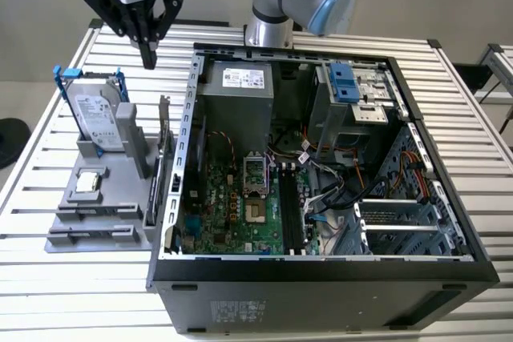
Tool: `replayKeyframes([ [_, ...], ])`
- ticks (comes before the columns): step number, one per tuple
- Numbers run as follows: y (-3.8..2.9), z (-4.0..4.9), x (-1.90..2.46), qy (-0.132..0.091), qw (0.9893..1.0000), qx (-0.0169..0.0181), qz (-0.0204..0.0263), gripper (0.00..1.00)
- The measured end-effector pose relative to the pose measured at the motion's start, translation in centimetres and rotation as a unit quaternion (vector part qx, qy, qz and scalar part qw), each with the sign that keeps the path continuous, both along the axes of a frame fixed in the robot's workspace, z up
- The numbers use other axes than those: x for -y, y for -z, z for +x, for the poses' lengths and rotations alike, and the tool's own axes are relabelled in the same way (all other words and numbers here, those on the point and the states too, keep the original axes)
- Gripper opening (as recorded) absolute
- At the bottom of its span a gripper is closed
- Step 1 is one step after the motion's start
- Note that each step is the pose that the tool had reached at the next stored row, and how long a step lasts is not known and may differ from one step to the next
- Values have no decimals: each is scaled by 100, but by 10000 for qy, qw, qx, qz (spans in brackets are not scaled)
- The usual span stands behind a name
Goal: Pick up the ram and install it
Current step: 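Reach for the ram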
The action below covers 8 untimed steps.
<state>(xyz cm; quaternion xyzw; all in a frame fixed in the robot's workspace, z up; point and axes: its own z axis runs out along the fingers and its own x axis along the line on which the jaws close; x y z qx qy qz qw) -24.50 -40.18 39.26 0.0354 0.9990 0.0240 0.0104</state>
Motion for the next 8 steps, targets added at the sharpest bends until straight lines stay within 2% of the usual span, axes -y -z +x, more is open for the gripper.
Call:
replayKeyframes([
  [8, 0, -25, 1, 0, 10000, 0, 0, 0],
])
